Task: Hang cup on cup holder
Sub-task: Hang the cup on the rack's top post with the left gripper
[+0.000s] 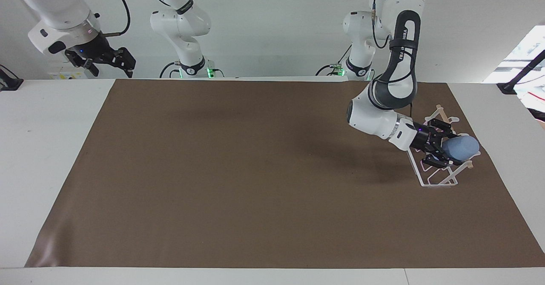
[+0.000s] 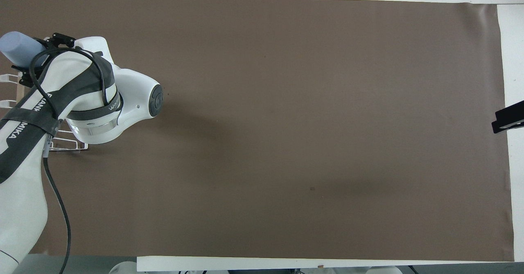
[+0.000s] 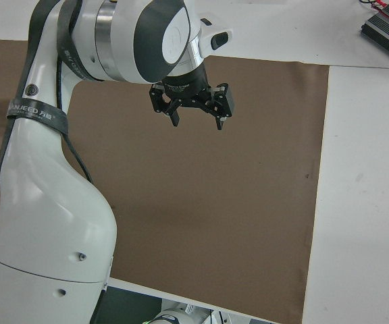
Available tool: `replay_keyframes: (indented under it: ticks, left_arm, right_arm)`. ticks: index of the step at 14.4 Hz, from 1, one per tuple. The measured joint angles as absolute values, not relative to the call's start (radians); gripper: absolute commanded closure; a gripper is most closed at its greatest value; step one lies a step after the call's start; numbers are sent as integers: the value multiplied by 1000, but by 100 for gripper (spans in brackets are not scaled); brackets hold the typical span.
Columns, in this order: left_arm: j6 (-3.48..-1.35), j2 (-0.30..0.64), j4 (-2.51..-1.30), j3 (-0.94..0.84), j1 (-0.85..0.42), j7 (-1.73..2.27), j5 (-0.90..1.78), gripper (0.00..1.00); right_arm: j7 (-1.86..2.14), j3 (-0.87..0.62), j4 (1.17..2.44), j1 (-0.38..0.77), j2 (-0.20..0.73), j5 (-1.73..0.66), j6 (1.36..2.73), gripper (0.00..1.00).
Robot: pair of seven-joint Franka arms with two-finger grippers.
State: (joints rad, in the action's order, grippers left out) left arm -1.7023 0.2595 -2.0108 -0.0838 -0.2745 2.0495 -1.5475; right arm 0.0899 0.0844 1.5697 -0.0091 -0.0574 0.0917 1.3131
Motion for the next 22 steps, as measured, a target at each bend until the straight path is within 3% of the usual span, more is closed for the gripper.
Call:
replay_keyframes:
  ticks: [7, 8, 10, 15, 22]
  left_arm:
    - [-1670, 252, -2070, -86, -269, 2107, -1548, 99]
    - [-1670, 250, -2075, -86, -267, 2112, -1548, 84]
    - [-1670, 250, -2077, -87, -267, 2121, -1548, 0]
    - [-1672, 244, -2050, -96, -268, 2177, -1540, 0]
    - [-1671, 178, -1836, -106, -284, 2071, -1305, 0]
  right_arm:
    - [90, 88, 1571, -8, -59, 82, 1312, 1]
    - [90, 88, 1571, -7, -60, 81, 1312, 1]
    - [90, 88, 1571, -7, -62, 80, 1312, 1]
    - [90, 88, 1571, -7, -65, 79, 1311, 1]
    - [90, 86, 1571, -6, -67, 77, 1311, 1]
